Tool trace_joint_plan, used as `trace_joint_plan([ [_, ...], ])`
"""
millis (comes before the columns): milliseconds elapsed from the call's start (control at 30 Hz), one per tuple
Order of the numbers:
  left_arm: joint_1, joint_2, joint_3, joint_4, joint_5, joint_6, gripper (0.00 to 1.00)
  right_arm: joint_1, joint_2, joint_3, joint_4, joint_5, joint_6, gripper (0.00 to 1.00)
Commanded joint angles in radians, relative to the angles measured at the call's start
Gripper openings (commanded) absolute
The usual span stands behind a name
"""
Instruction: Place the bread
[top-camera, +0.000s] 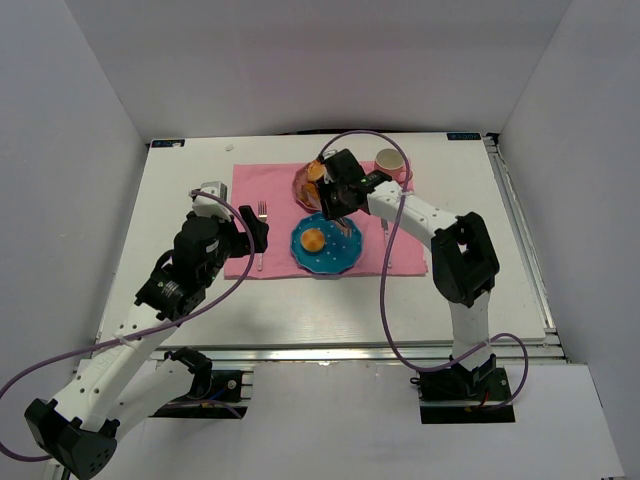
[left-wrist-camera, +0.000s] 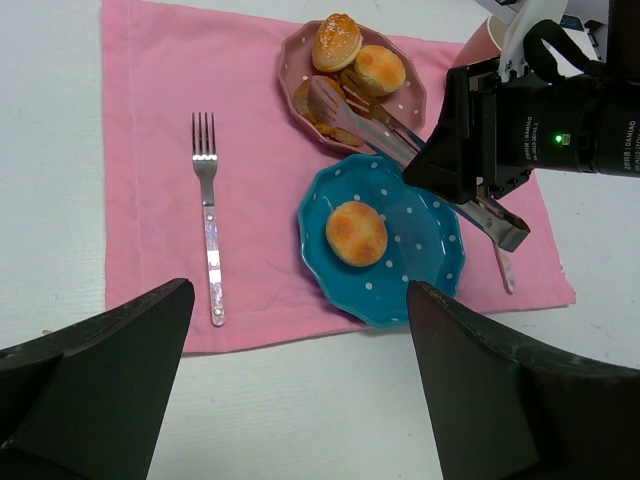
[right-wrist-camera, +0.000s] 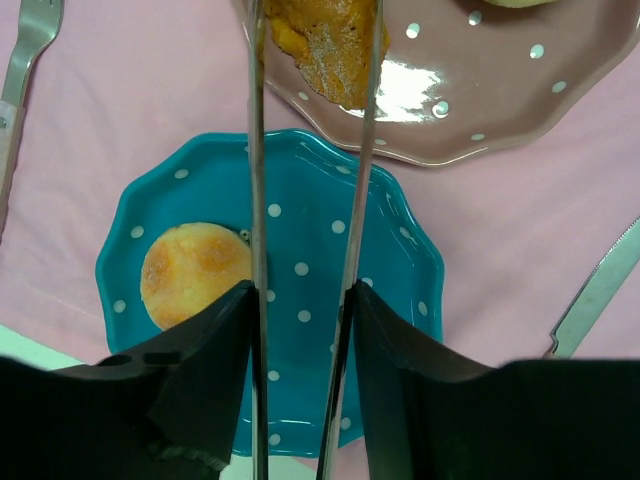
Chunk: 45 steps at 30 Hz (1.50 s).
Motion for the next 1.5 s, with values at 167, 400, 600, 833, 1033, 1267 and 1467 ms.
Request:
trace_joint_plan([
  [167, 0.001, -0.015, -0.003, 0.007, 0.006, 0.003, 0.98, -0.001, -0.037, -0.005, 0.042, -0.024, 0.016, 0.37],
  [400, 0.001, -0.016, -0.007, 0.01, 0.004, 0.002, 0.98, 0.002, -0.126, -0.003, 0.034, 0.017, 0.015, 0.36],
  [600, 0.0, -0.016, -0.026, 0.028, 0.01, -0.013, 0.98, 0.005, -0.279, -0.043, 0.026, 0.062, 0.004, 0.37],
  [833, 0.0, -0.009, -0.045, 0.071, 0.035, -0.033, 0.98, 0.006, -0.568, -0.346, 0.072, 0.085, 0.029, 0.37],
  [1033, 0.0, 0.004, -0.059, 0.104, 0.056, -0.05, 0.98, 0.017, -0.764, -0.623, 0.143, 0.048, 0.101, 0.37],
  [1267, 0.001, -0.007, -0.085, 0.122, 0.073, -0.084, 0.98, 0.037, -0.795, -0.756, 0.207, 0.013, 0.151, 0.38],
  [1467, 0.001, -0.015, -0.086, 0.114, 0.069, -0.084, 0.98, 0.051, -0.763, -0.799, 0.266, -0.004, 0.171, 0.38],
])
